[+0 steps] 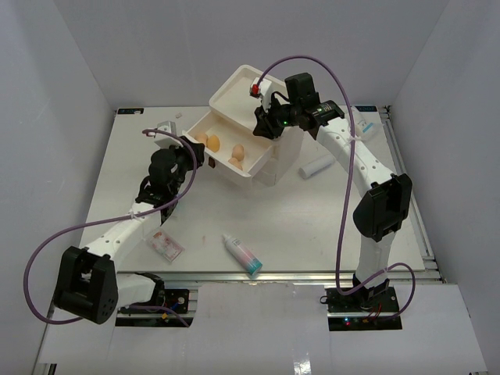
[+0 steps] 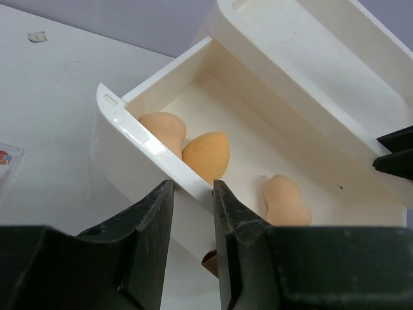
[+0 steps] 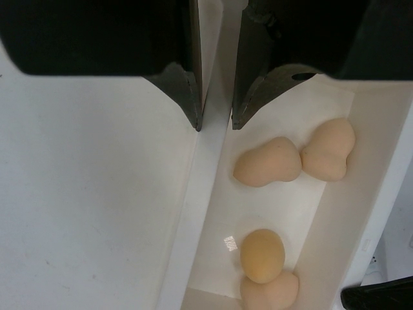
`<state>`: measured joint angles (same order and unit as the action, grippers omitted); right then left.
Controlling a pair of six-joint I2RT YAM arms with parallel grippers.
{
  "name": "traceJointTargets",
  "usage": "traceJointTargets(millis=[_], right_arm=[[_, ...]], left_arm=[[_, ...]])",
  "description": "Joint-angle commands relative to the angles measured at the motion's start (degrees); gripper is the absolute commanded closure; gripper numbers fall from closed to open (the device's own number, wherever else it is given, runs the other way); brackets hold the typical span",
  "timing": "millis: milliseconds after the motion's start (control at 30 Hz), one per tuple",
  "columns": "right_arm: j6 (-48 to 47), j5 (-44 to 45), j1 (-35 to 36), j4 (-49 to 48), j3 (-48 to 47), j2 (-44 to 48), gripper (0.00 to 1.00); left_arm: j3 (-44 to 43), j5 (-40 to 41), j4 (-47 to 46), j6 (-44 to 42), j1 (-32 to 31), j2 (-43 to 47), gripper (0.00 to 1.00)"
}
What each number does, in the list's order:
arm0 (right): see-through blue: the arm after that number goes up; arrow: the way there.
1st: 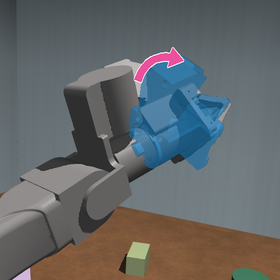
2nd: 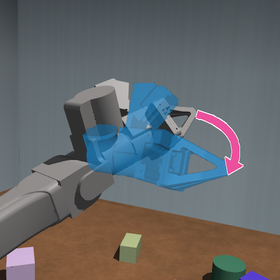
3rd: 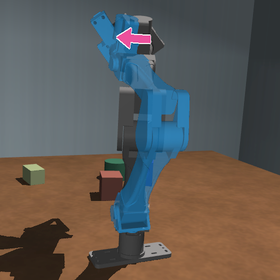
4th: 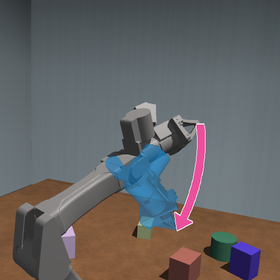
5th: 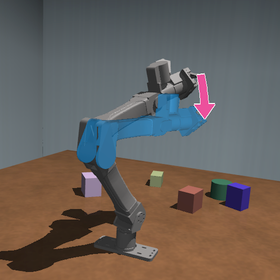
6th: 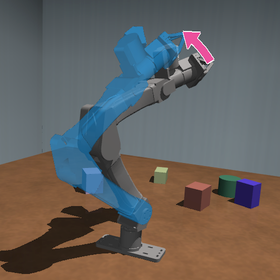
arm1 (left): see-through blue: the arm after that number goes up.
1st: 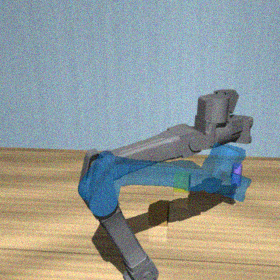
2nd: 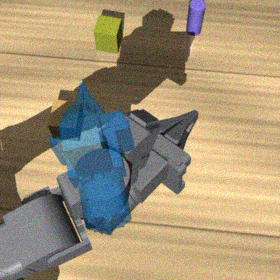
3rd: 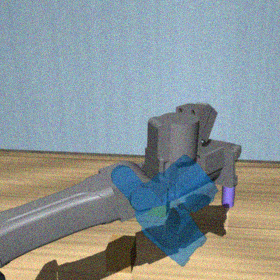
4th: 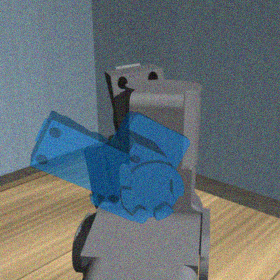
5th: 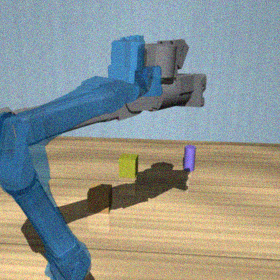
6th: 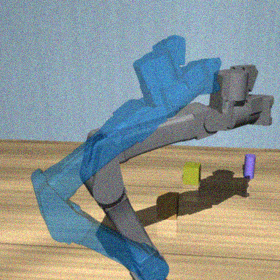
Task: Organize the makeup
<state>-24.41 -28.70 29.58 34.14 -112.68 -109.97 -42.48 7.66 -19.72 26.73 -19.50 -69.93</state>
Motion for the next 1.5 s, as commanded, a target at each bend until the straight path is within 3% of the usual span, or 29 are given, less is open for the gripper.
traceJointTargets(millis=[0,267,533,767,867,967,1033,1100,1233,1467], right_arm=[[0.6,-6.8,1.1,5.3,0.6,0.8,0.91],[0.9,-6.0,1.5,5.3,1.0,0.8,0.91],[0.8,-4.6,1.4,5.3,0.7,0.8,0.91],[0.9,-3.5,1.4,5.3,1.0,1.2,0.9],[0.9,-3.5,1.4,5.2,1.0,1.3,0.9],[0.9,-3.4,1.4,5.2,1.1,1.1,0.9],[0.9,-3.4,1.3,5.3,1.1,1.1,0.89],[0.9,-3.3,1.3,5.3,1.2,1.0,0.89],[0.9,-3.4,1.4,5.2,1.4,1.1,0.89],[1.0,-3.7,1.3,5.3,1.6,1.2,0.89]], left_arm=[[-1.4,-3.7,-0.8,1.0,0.1,-2.5,0.59],[-6.0,-5.5,-1.5,0.8,0.1,-7.0,0.58],[-7.9,-5.9,-0.3,-0.6,0.1,-3.1,0.5],[-3.4,-2.6,1.9,-0.4,0.1,5.3,0.24],[-1.0,-1.2,4.0,-0.6,0.1,9.6,0.23],[1.8,-1.3,5.9,1.9,0.1,13.6,0.29],[4.7,-1.8,6.9,5.0,0.1,15.7,0.5],[7.5,-2.7,6.7,7.4,0.1,17.0,0.54],[10.0,-3.9,7.2,9.4,0.1,16.2,0.55],[6.0,-12.3,5.8,9.1,0.1,4.9,0.55]])
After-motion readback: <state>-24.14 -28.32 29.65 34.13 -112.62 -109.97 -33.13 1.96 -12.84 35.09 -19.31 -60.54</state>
